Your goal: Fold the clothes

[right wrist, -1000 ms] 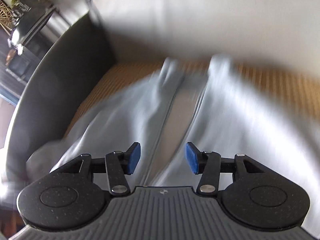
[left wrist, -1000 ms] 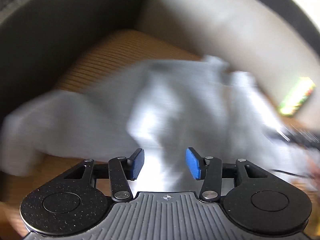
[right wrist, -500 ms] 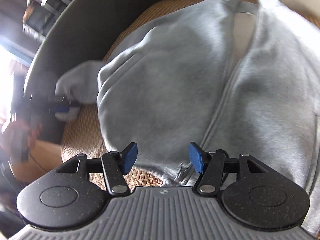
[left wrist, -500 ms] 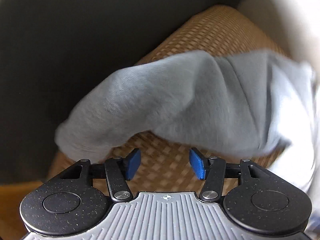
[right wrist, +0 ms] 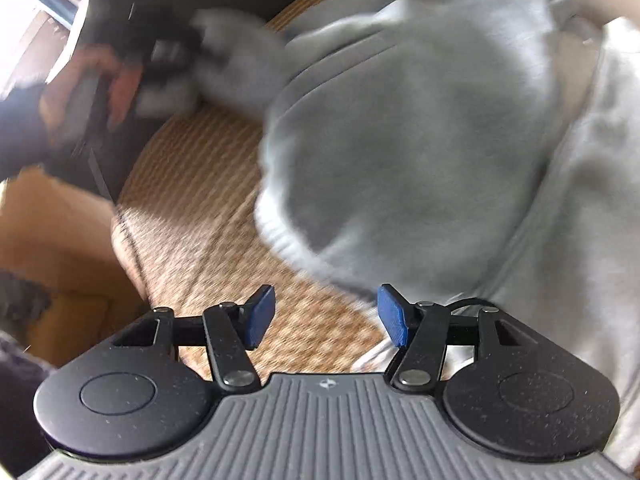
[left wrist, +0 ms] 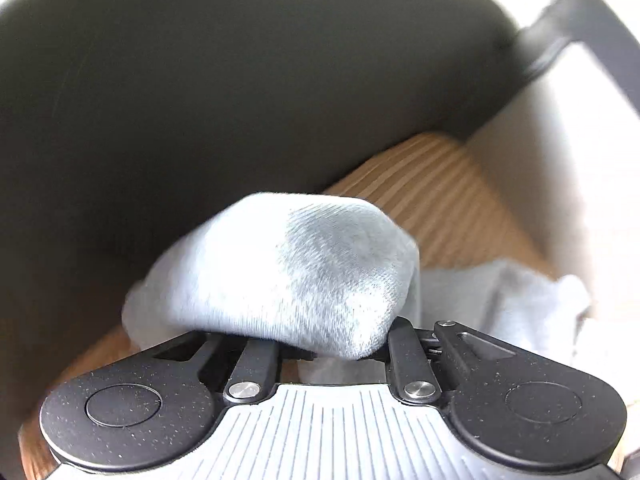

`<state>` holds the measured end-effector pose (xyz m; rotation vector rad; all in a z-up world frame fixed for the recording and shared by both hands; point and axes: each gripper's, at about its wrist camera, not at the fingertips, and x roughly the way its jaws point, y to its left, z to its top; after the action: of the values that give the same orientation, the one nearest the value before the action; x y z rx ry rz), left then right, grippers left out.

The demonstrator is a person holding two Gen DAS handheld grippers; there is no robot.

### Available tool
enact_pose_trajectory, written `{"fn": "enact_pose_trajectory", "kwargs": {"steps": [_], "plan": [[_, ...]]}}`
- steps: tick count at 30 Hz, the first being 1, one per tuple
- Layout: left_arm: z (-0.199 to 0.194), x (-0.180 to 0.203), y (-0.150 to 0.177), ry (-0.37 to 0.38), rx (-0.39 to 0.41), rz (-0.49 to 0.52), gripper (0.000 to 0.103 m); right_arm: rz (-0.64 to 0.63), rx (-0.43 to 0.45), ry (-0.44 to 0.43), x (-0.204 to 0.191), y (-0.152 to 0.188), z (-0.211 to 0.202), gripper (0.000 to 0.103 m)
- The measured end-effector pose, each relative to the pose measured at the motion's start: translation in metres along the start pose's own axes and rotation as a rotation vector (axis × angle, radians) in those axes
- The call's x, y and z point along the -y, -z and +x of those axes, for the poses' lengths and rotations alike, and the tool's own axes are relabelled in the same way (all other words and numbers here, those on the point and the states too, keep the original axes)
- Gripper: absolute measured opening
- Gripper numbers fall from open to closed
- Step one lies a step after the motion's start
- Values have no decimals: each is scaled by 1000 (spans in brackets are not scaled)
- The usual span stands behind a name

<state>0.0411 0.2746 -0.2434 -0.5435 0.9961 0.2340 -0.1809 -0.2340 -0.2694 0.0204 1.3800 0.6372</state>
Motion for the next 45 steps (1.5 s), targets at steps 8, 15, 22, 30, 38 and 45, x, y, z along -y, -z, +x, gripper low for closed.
{"fn": "enact_pose_trajectory", "kwargs": {"steps": [8, 15, 22, 30, 38, 45], "plan": [[25, -6, -26, -87, -84, 123, 35, 49, -34, 20, -4, 22, 12, 59], [-32, -15, 30, 2, -153, 393, 61, 127, 68, 43, 13, 60, -32, 59], [-64, 2, 130, 64, -217, 670, 67, 433, 273, 227, 70, 116, -104, 58], [-57, 35, 226, 13, -230, 919, 67, 699, 183, 521, 129, 240, -174, 61], [-42, 65, 232, 31, -144, 984, 65, 586, 136, 510, 153, 236, -103, 61], [-46, 86, 209, 143, -99, 867, 67, 651, 196, 426, 158, 221, -81, 61]]}}
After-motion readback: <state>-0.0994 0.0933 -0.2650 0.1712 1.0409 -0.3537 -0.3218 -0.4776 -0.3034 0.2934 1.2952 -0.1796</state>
